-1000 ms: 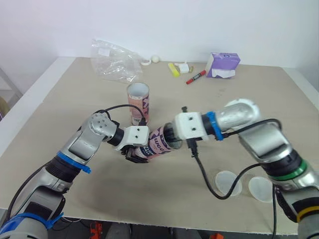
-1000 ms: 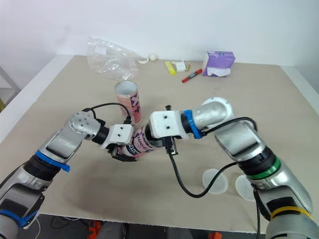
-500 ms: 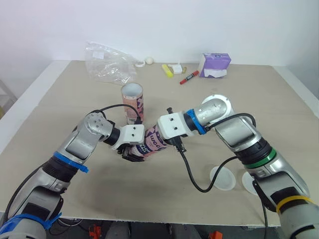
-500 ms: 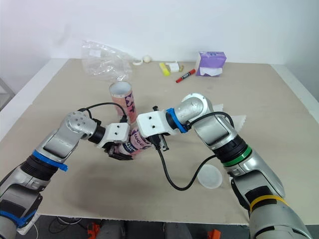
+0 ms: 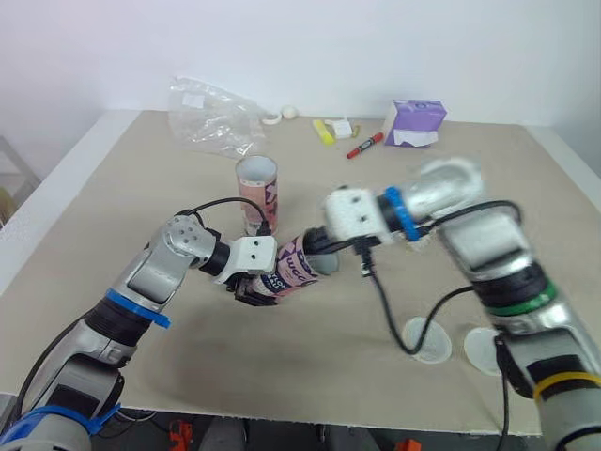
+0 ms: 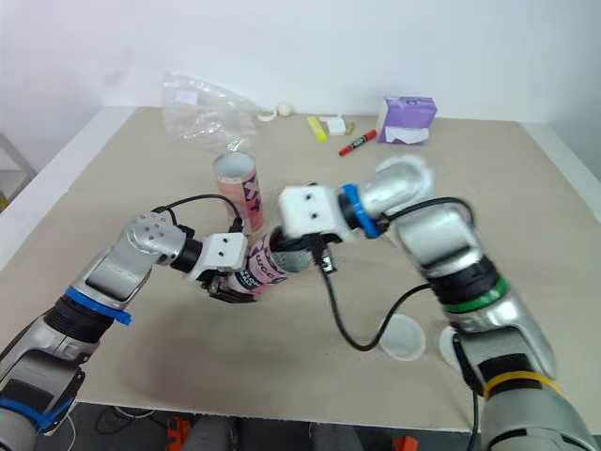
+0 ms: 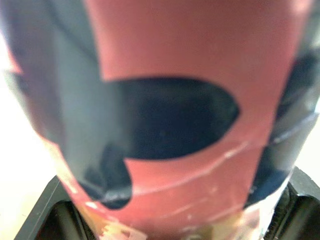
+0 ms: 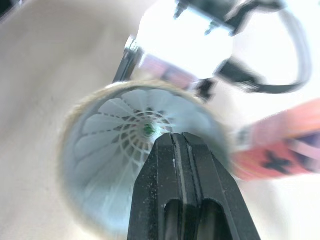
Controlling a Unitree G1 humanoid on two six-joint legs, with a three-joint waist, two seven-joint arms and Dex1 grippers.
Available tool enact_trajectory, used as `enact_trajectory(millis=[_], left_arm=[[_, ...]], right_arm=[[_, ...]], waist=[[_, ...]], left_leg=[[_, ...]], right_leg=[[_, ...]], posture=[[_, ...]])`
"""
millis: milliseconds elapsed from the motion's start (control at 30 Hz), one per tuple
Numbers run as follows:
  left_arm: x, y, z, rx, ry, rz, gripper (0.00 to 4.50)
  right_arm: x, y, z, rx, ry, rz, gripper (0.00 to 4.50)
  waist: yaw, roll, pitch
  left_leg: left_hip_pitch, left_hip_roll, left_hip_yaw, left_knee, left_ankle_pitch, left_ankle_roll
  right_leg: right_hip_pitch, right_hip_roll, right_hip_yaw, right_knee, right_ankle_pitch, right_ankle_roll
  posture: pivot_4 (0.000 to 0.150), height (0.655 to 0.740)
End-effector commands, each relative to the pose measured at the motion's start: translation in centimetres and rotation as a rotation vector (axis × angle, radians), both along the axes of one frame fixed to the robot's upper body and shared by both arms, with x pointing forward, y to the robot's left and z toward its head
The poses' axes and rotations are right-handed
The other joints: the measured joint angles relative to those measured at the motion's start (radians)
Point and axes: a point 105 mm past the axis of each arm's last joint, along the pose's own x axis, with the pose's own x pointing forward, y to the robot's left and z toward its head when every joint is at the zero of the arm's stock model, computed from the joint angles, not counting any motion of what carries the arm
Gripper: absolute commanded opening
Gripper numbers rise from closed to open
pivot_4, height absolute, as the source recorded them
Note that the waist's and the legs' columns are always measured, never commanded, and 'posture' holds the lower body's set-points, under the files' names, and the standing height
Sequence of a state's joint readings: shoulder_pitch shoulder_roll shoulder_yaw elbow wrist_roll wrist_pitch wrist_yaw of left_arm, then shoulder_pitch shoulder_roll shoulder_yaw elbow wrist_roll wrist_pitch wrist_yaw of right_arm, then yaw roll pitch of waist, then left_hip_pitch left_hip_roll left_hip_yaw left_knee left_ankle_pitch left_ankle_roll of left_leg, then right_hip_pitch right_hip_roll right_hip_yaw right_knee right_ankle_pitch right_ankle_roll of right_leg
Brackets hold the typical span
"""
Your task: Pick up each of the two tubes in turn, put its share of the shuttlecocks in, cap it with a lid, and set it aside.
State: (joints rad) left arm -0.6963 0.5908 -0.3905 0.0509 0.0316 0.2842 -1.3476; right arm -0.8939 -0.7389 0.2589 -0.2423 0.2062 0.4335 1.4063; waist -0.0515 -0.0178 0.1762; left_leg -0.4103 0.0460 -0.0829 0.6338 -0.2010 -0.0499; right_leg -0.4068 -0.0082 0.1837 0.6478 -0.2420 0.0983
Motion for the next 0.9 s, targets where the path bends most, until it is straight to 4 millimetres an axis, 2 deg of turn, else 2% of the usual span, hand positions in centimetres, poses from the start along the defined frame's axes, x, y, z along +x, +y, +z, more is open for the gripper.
enact_trajectory(millis=[33,233,333,367,433,500,600,733,900], left_arm=[[0.2,0.0,-1.4,0.011,0.021,0.027,3.47],[0.3,-0.4,-1.2,-0.065,0.026,0.026,3.47],[-0.3,-1.6,-0.9,-0.195,0.068,0.007,3.47],[-0.5,-2.1,-0.8,-0.238,0.077,-0.001,3.47],[-1.2,-3.1,-0.8,-0.336,0.087,-0.026,3.47],[-1.6,-3.8,-1.0,-0.399,0.080,-0.049,3.47],[-2.1,-5.3,-0.9,-0.541,0.088,-0.048,3.47],[-2.4,-6.5,-1.7,-0.615,0.056,-0.053,3.47],[-2.8,-7.4,-3.1,-0.640,0.049,-0.046,3.47]], right_arm=[[-2.1,-1.8,1.9,0.072,0.015,-0.038,0.16],[-2.4,-5.4,3.4,0.200,0.076,-0.229,0.16],[-2.2,-8.8,2.8,0.236,0.096,-0.392,0.16],[-2.3,-9.7,2.4,0.242,0.106,-0.431,0.16],[-3.0,-11.1,0.1,0.221,0.162,-0.500,0.16],[-3.7,-11.9,-1.6,0.194,0.197,-0.535,0.16],[-4.3,-13.1,-3.6,0.163,0.223,-0.591,0.16],[-4.9,-14.2,-5.3,0.114,0.245,-0.631,0.16],[-5.3,-15.4,-6.4,0.032,0.253,-0.656,0.16]], waist=[[0.007,0.000,0.000],[0.008,0.000,0.000],[0.011,-0.001,0.000],[0.010,-0.001,0.000],[0.011,-0.001,0.000],[0.009,-0.001,0.000],[0.008,0.001,0.000],[0.005,0.000,0.001],[0.002,-0.001,0.001]], left_leg=[[0.001,0.000,0.000,0.000,0.000,0.000],[0.001,0.000,0.001,0.000,0.000,0.000],[0.000,0.000,0.001,0.001,0.000,0.000],[-0.001,0.000,0.002,0.001,0.000,0.000],[-0.004,0.000,0.003,0.001,0.000,0.000],[-0.008,0.000,0.003,0.000,-0.002,0.000],[-0.010,0.000,0.003,-0.001,-0.002,0.001],[-0.011,-0.001,0.003,0.000,-0.003,0.001],[-0.009,-0.001,0.003,0.002,-0.002,0.000]], right_leg=[[0.000,0.000,0.000,0.000,0.000,0.000],[0.000,0.000,0.000,0.000,0.000,0.000],[0.001,-0.001,0.000,-0.001,0.000,0.000],[0.001,-0.001,0.000,-0.001,-0.001,0.001],[-0.001,-0.003,0.000,-0.002,-0.001,0.002],[-0.003,-0.002,-0.001,-0.002,-0.004,0.007],[-0.004,-0.002,-0.001,-0.001,-0.004,0.006],[-0.004,-0.002,-0.001,-0.002,-0.005,0.008],[-0.002,-0.002,-0.001,-0.002,-0.004,0.004]], posture=[[0.150,0.7400],[0.150,0.7400],[0.150,0.7400],[0.150,0.7400],[0.150,0.7400],[0.150,0.7400],[0.150,0.7400],[0.150,0.7400],[0.150,0.7400]])
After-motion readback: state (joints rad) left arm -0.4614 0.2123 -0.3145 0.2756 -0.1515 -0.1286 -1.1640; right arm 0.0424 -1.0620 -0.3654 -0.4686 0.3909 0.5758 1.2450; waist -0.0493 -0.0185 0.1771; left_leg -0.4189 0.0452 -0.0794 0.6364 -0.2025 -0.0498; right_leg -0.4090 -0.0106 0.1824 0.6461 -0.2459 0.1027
